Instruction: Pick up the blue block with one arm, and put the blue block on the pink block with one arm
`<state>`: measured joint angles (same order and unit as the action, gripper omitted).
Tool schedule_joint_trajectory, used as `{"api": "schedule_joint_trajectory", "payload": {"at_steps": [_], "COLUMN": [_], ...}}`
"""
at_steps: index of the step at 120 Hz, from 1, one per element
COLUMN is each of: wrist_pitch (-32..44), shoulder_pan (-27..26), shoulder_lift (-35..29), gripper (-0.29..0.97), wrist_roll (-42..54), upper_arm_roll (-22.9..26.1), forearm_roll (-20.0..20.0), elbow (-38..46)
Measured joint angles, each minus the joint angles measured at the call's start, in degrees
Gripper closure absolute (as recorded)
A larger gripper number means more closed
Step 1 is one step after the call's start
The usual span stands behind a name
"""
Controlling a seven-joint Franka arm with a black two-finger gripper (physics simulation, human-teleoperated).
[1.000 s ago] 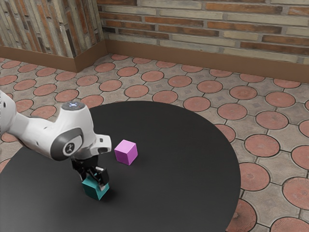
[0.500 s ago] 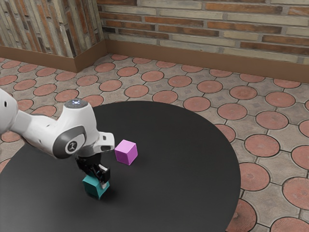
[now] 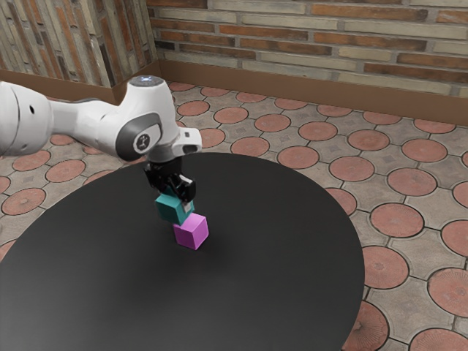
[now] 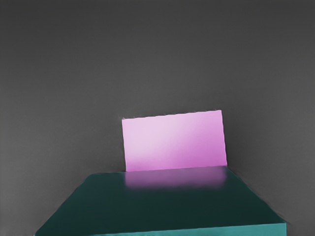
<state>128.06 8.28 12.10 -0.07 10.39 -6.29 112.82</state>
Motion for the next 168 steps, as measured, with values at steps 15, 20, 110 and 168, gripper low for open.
{"api": "schedule_joint_trajectory", "payload": {"at_steps": [15,20,110,168], "wrist_pitch": [-3.75,-4.77,-10.16,-11.03], "shoulder_pan": [-0.47,-0.72,-3.08,-3.01], "shoulder_lift": [3.98,4.81,7.31,8.95], "gripper": [0.33,0.33,0.33,0.32], "wrist_roll": [0.01,0.03,0.60,0.74], "upper_arm_roll": [-0.37,-0.46,-1.51,-1.75], "forearm_roll": [-0.15,-0.18,0.51,0.71], "elbow": [-4.95,-6.08,-9.82,-11.89]}}
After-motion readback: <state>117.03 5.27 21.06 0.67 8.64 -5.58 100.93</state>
